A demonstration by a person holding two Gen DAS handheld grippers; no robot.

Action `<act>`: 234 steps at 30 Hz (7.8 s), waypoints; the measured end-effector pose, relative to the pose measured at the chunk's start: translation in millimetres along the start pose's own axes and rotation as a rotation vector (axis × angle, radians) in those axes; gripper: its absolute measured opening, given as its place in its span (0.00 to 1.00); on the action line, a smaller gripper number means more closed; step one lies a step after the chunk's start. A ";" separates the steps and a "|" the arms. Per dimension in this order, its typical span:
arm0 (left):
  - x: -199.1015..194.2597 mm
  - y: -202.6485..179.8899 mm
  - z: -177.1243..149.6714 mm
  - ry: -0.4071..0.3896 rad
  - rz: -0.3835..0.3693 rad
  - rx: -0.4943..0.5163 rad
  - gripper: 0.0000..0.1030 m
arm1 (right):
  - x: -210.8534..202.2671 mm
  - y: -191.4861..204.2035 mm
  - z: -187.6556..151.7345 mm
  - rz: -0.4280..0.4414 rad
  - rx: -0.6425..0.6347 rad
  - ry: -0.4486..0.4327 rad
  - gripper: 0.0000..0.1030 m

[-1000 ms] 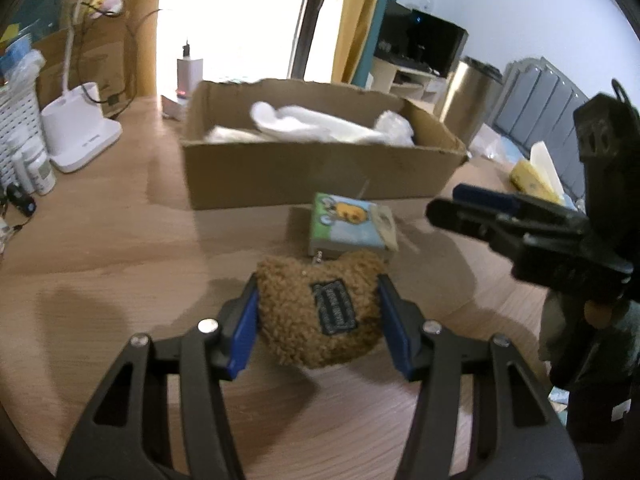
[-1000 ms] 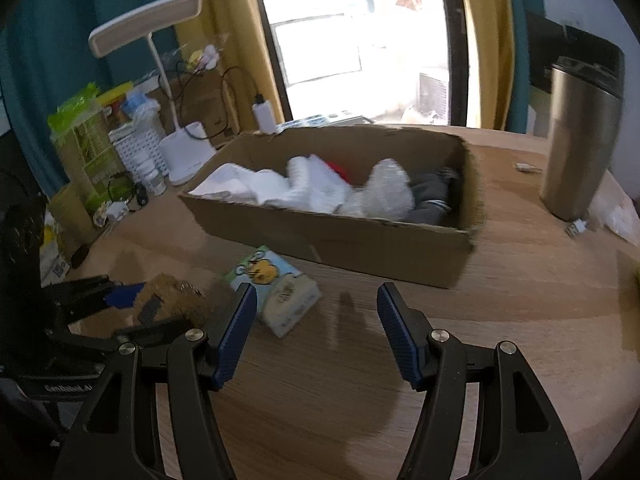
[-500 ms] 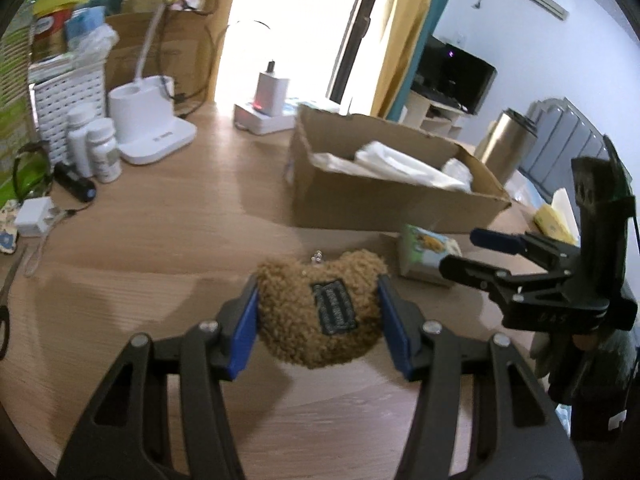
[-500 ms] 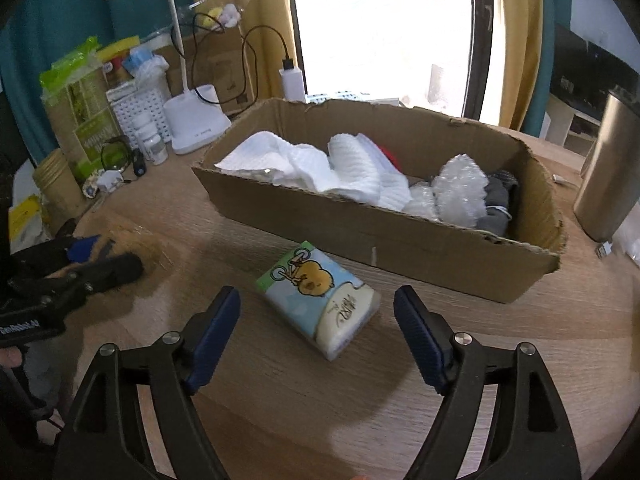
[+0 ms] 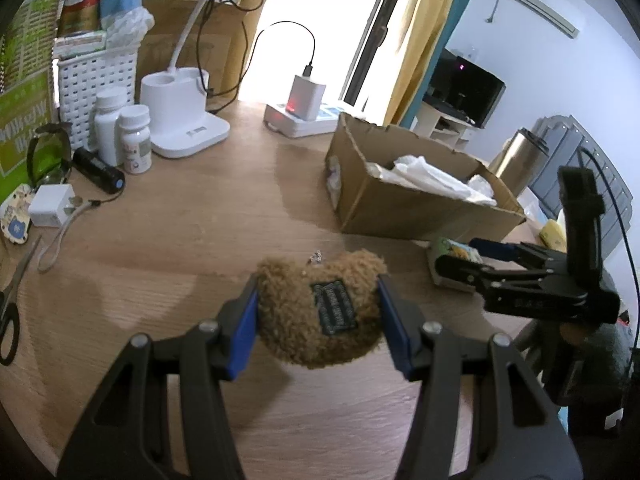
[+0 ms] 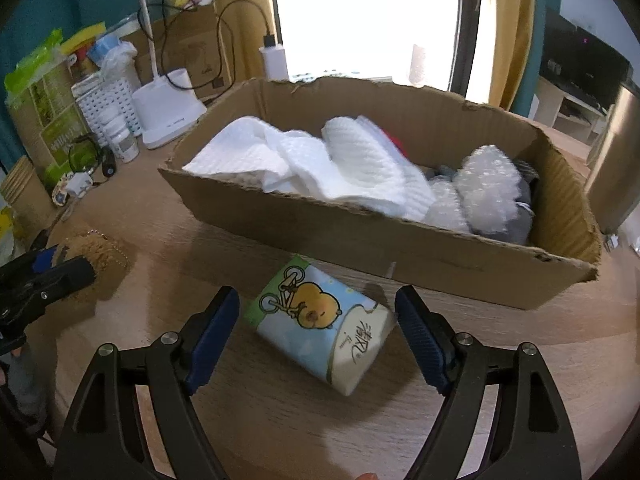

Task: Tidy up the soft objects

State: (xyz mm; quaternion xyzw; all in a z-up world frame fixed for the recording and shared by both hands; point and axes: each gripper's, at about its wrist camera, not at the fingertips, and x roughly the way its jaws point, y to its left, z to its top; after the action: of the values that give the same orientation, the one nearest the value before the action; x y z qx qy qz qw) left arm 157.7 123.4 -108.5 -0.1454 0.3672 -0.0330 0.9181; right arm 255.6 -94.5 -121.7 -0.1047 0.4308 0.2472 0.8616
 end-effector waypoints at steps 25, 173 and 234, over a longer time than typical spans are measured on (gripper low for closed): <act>-8.2 -33.3 11.8 -0.026 -0.019 0.065 0.55 | -41.1 -15.2 -12.2 0.043 -0.038 -0.078 0.79; -138.5 -143.6 -12.6 -0.343 0.058 0.202 0.95 | -237.5 -2.8 -78.5 -0.121 -0.039 -0.497 0.81; -166.4 -152.3 -23.1 -0.401 0.061 0.228 0.95 | -248.2 3.5 -90.8 -0.133 -0.042 -0.521 0.81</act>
State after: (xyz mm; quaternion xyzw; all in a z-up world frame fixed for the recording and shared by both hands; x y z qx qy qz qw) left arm 27.8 0.1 30.6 -0.0333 0.1756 -0.0170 0.9838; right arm 65.4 -210.6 20.4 -0.0837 0.1816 0.2176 0.9553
